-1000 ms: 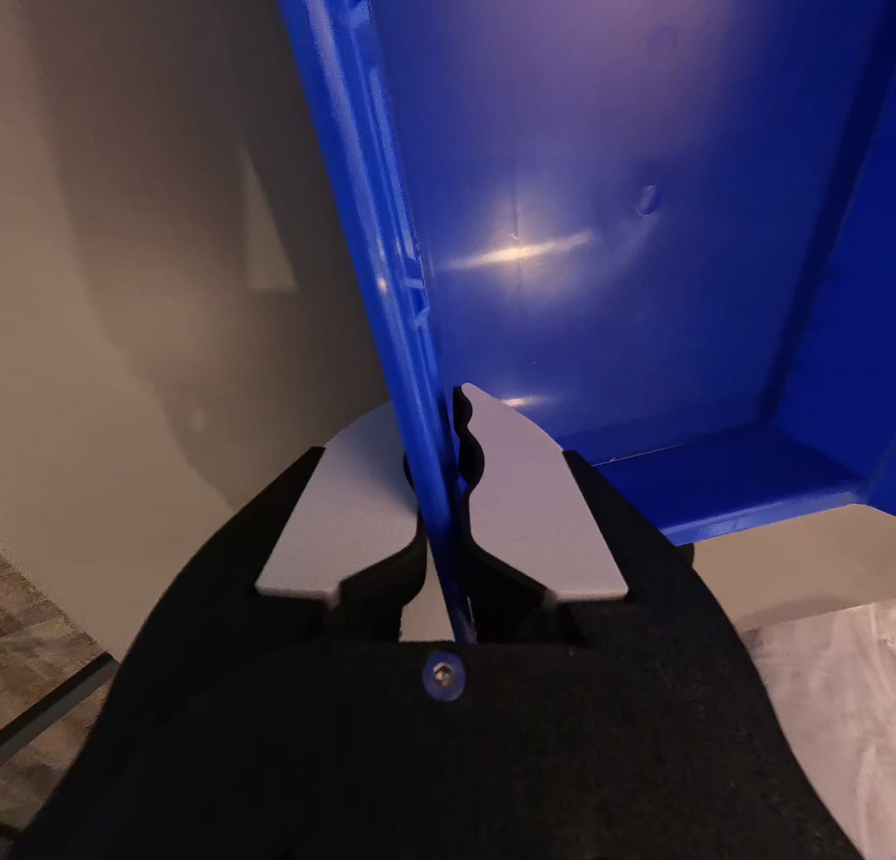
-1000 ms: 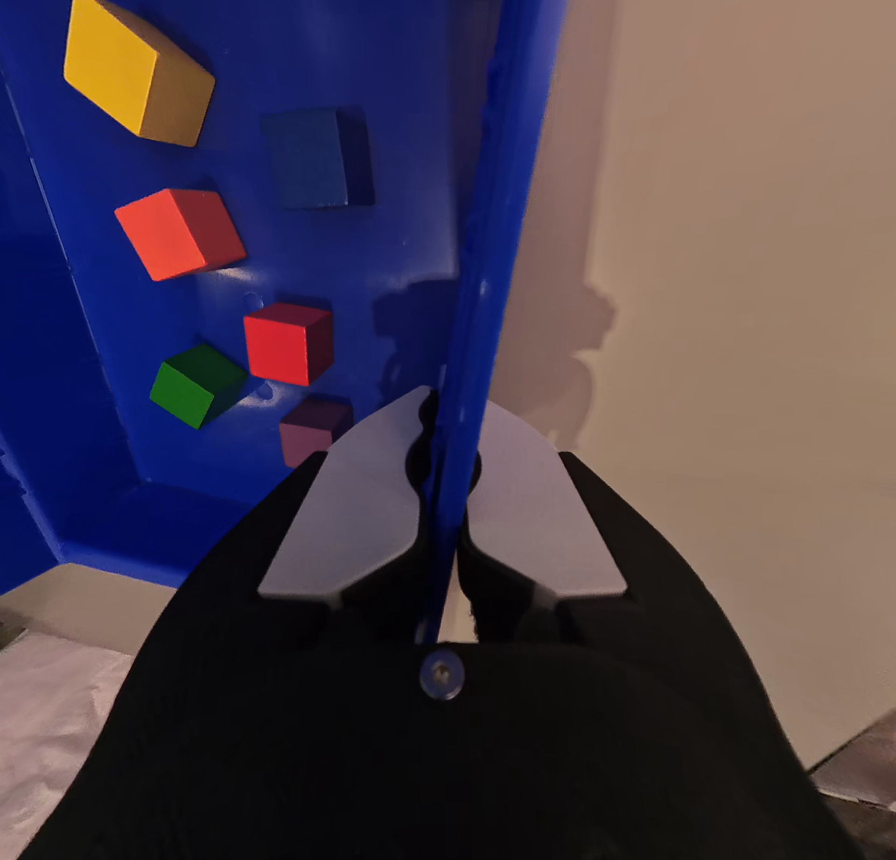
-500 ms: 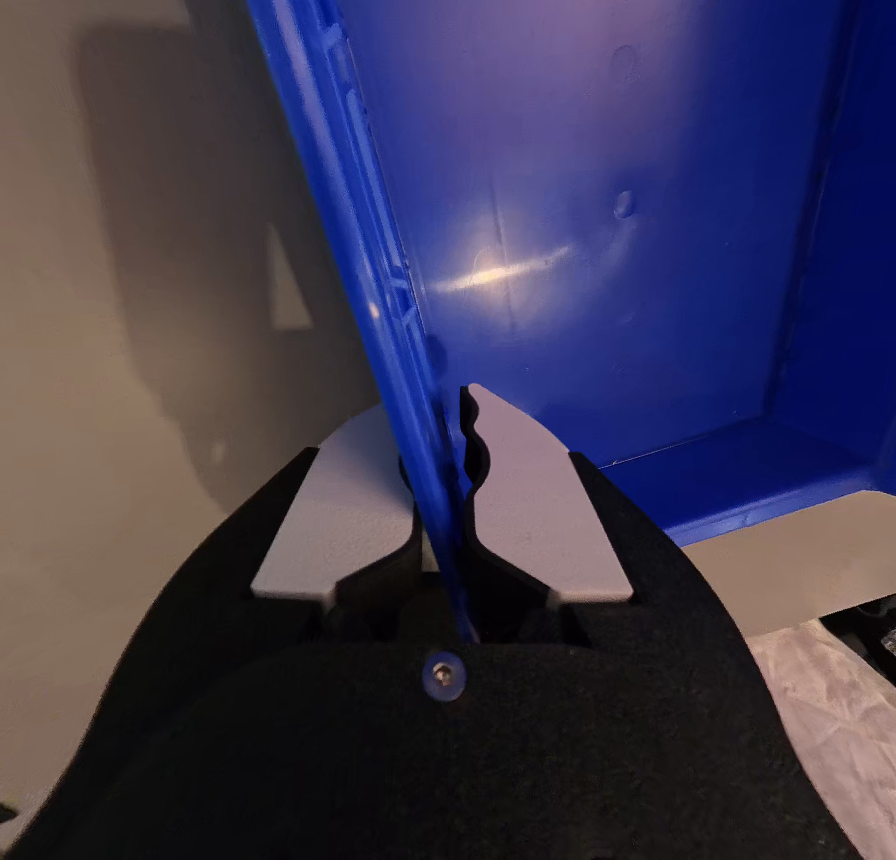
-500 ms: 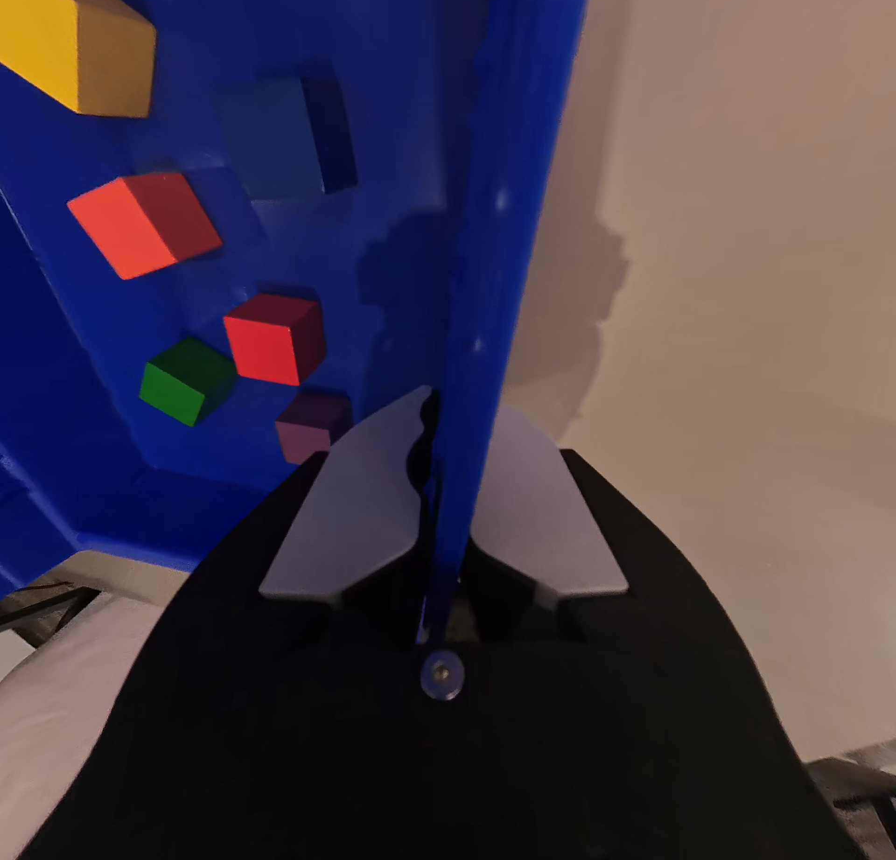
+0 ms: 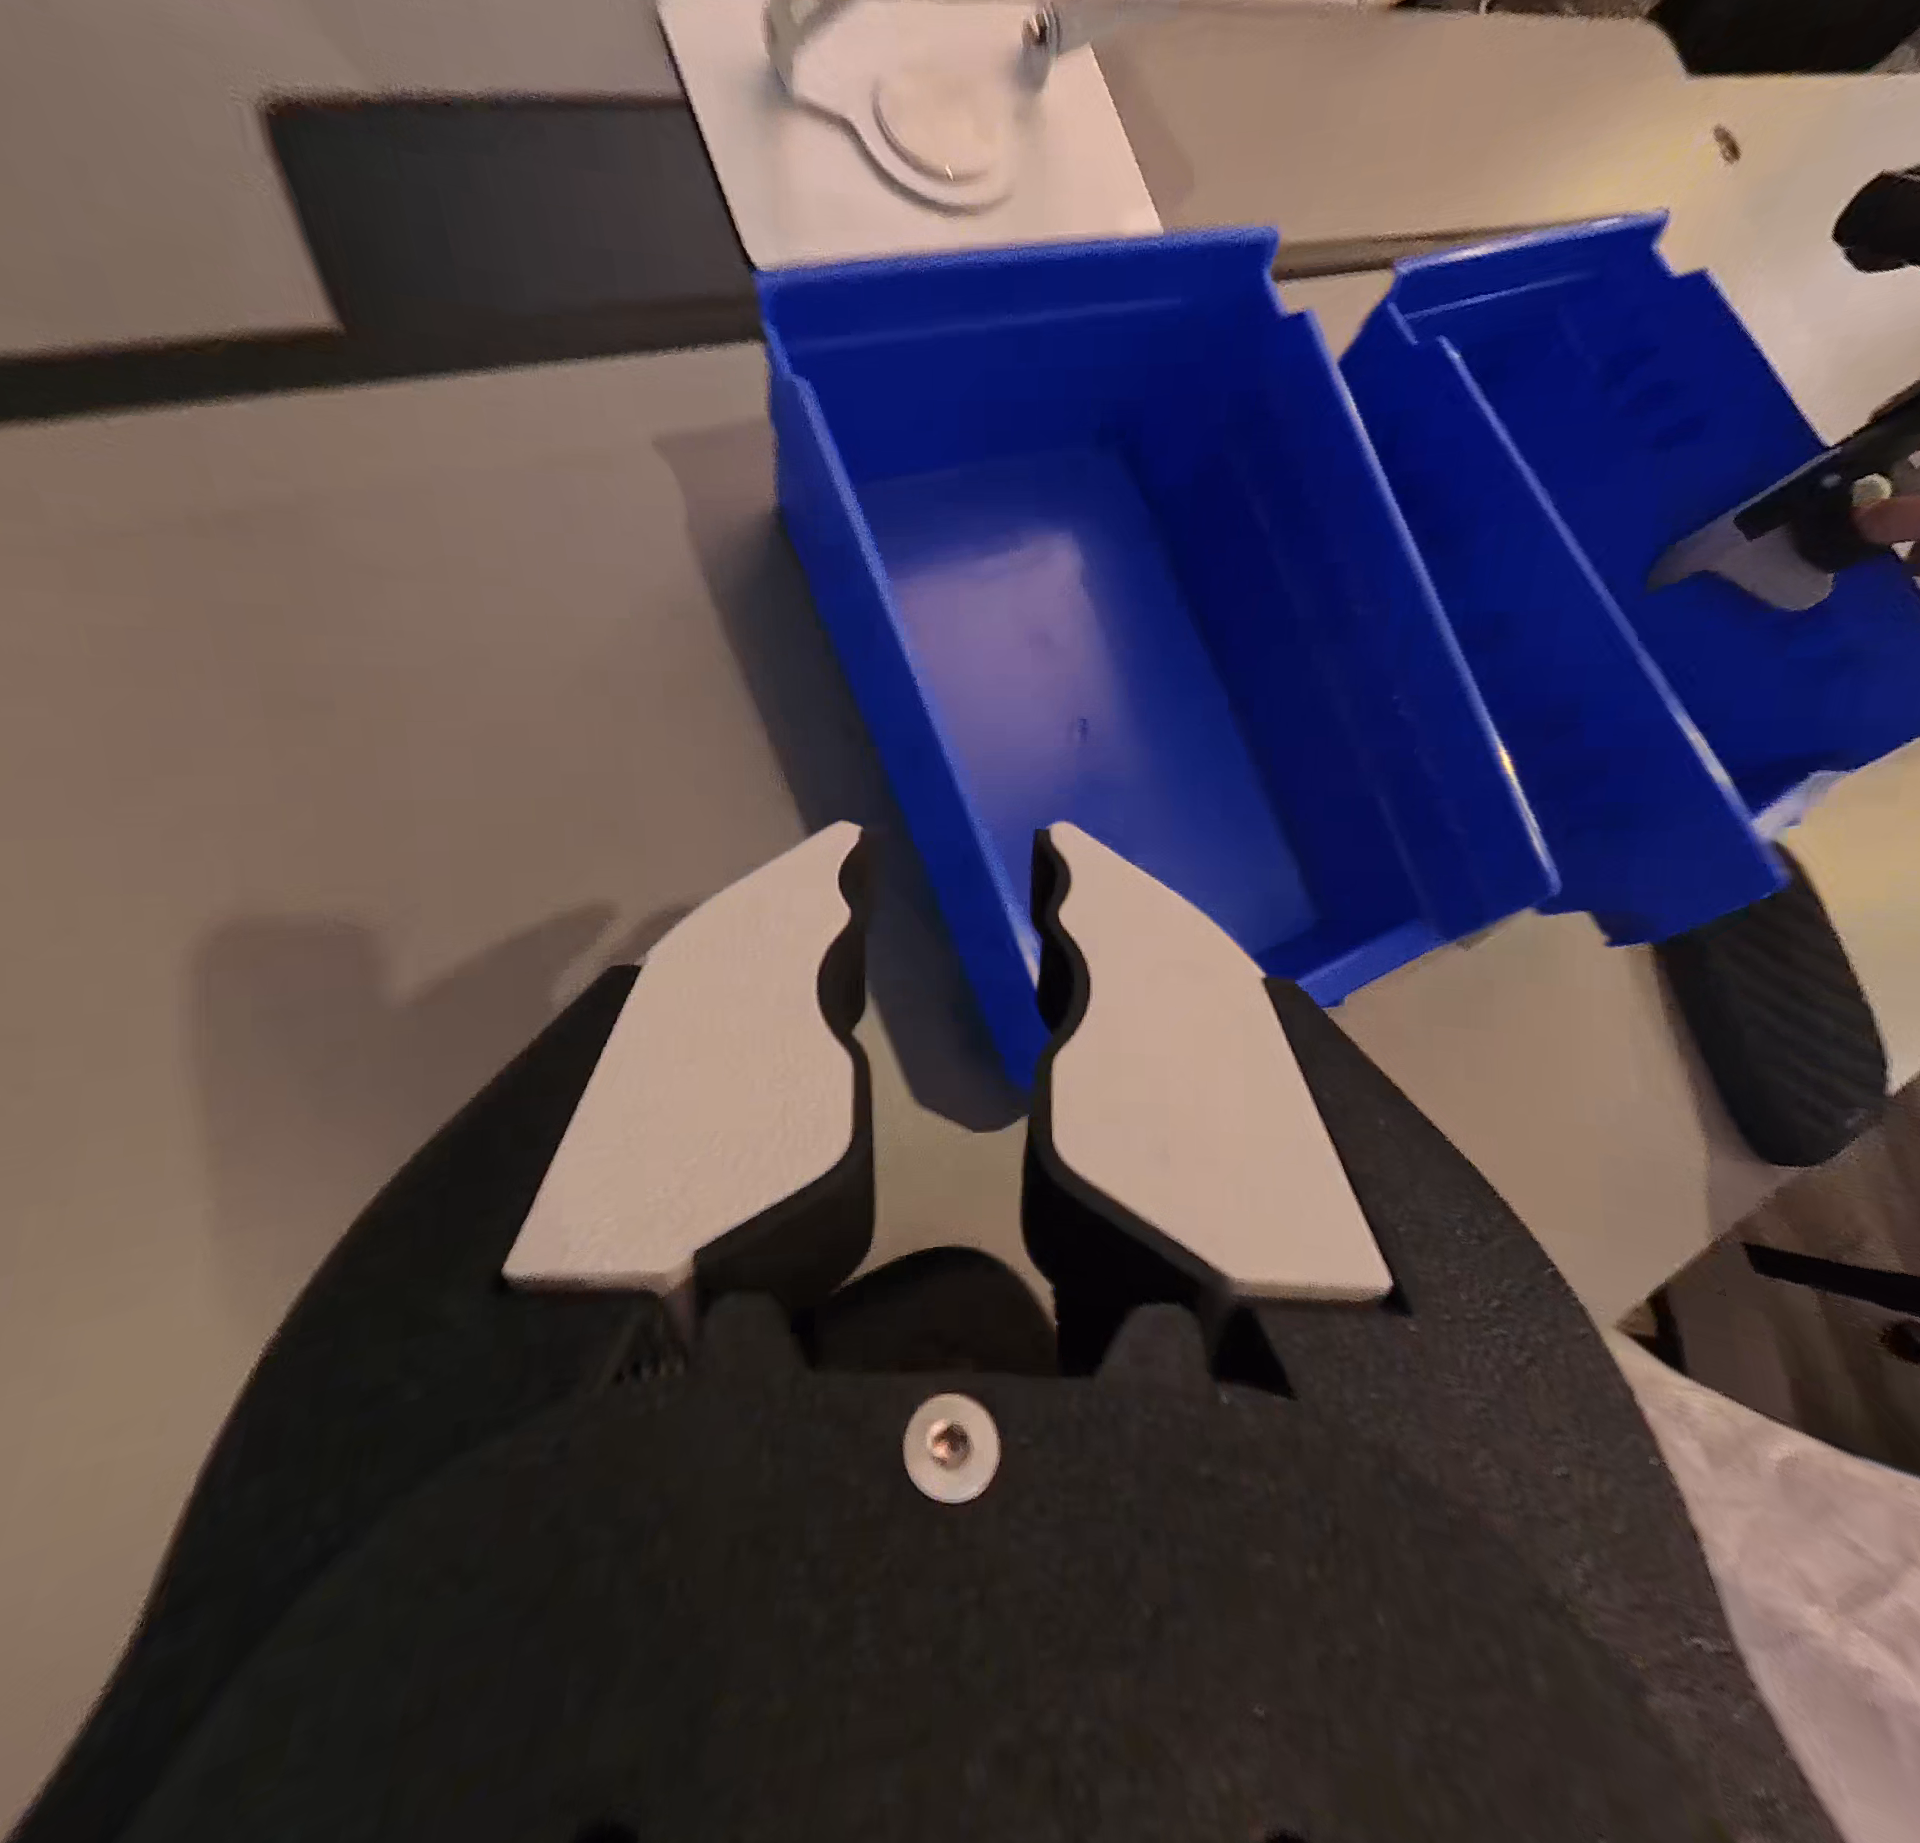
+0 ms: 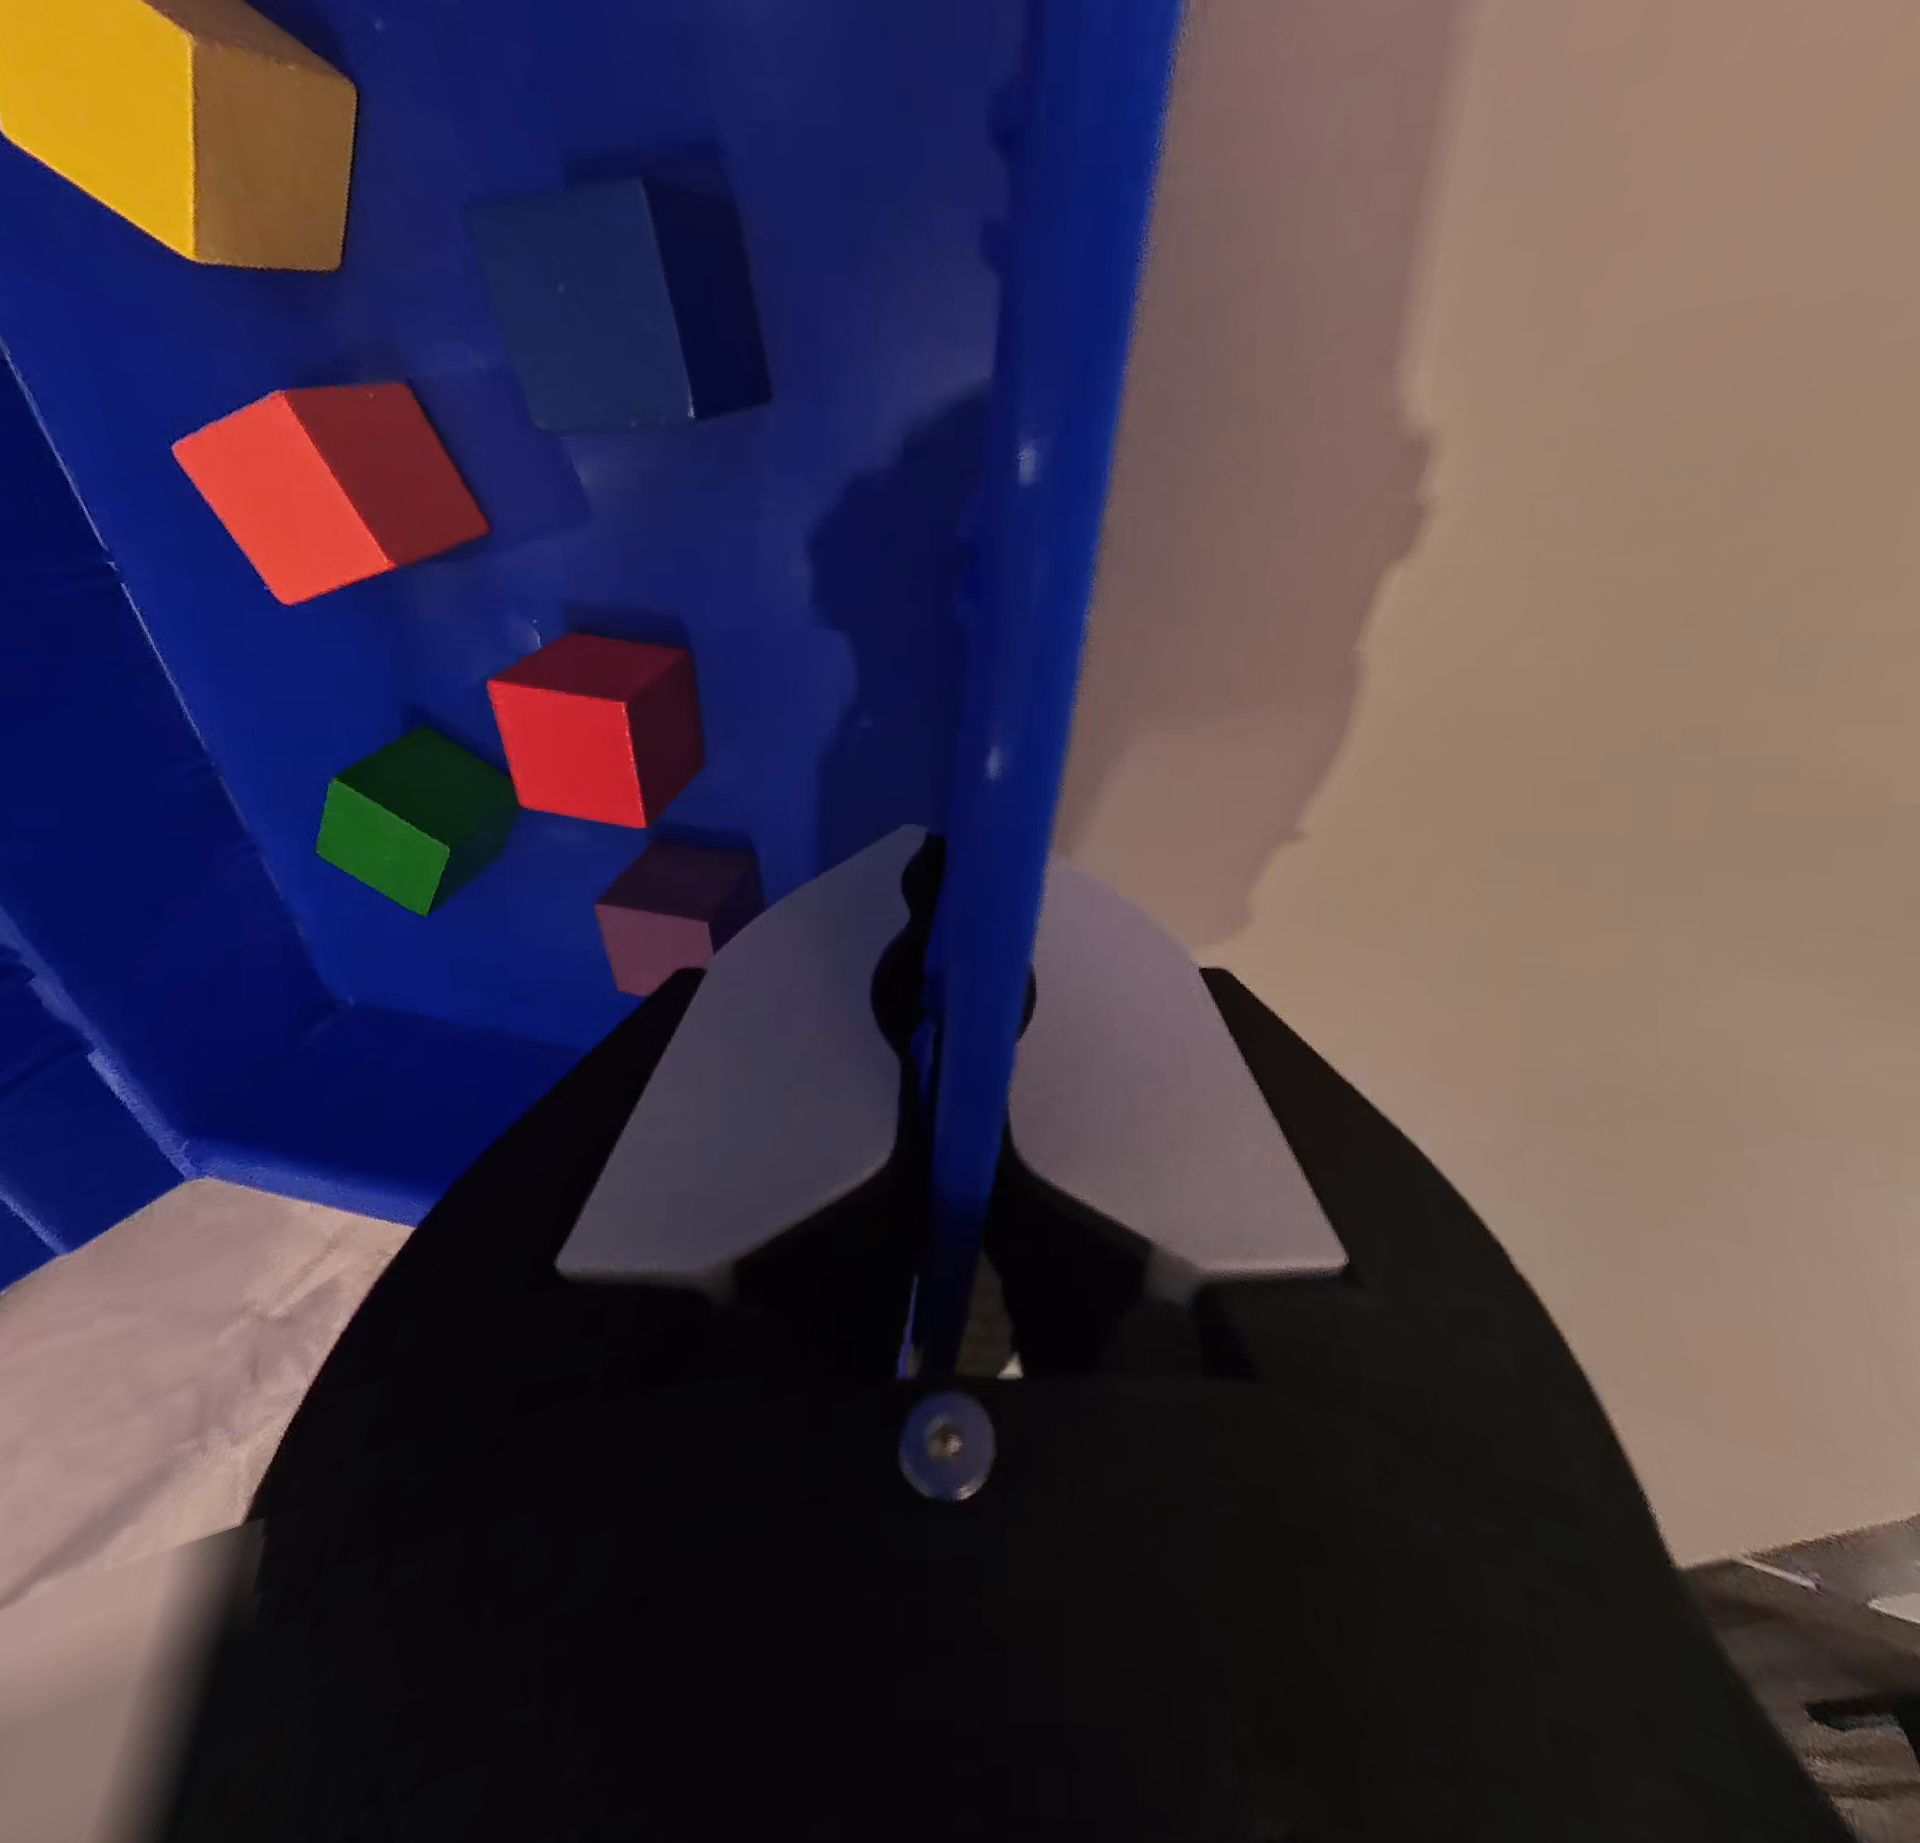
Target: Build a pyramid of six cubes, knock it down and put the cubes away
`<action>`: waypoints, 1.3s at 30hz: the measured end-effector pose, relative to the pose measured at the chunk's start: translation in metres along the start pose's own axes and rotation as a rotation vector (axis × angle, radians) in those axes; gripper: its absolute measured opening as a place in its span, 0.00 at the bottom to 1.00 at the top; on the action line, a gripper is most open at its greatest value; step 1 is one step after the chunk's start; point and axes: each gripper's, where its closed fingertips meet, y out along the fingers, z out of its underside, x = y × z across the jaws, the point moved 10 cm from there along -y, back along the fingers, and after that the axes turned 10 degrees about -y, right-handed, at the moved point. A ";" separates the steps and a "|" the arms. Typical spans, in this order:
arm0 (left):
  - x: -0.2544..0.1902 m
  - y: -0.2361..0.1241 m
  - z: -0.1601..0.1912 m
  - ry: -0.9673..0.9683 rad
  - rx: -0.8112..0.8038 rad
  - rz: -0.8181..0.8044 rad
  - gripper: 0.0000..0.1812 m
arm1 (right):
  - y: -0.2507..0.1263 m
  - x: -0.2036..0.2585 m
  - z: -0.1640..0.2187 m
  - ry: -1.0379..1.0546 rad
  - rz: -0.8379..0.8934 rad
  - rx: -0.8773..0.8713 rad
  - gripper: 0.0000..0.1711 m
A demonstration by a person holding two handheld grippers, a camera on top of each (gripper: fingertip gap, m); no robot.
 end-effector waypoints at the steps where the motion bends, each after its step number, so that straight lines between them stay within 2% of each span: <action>1: 0.005 -0.013 -0.001 0.017 -0.027 -0.014 0.16 | -0.007 -0.002 0.003 0.002 -0.002 -0.006 0.04; 5: 0.034 -0.047 0.005 0.000 -0.111 -0.068 0.15 | -0.050 0.004 0.010 0.013 0.040 -0.043 0.04; 8: 0.057 -0.054 0.013 -0.051 -0.174 -0.027 0.12 | -0.093 0.031 0.003 -0.003 0.094 -0.037 0.04; 12: 0.089 -0.058 0.013 -0.140 -0.193 -0.057 0.12 | -0.138 0.097 -0.031 -0.077 0.135 -0.051 0.04; 16: 0.116 -0.068 0.026 -0.212 -0.189 -0.088 0.13 | -0.147 0.184 -0.084 -0.184 0.084 -0.079 0.04; 20: 0.146 -0.094 0.046 -0.326 -0.256 -0.214 0.13 | -0.121 0.285 -0.143 -0.328 0.006 -0.099 0.03; 23: 0.165 -0.111 0.057 -0.392 -0.363 -0.212 0.13 | -0.090 0.360 -0.180 -0.419 -0.064 -0.113 0.04; 25: 0.177 -0.119 0.062 -0.446 -0.432 -0.203 0.13 | -0.068 0.404 -0.199 -0.464 -0.107 -0.115 0.04; 29: 0.200 -0.143 0.085 -0.545 -0.507 -0.345 0.14 | -0.024 0.476 -0.219 -0.540 -0.157 -0.099 0.03; 34: 0.211 -0.164 0.106 -0.617 -0.592 -0.340 0.13 | 0.032 0.514 -0.227 -0.565 -0.163 -0.047 0.03; 39: 0.204 -0.156 0.096 -0.547 -0.555 -0.304 0.13 | 0.084 0.506 -0.229 -0.515 -0.108 0.004 0.04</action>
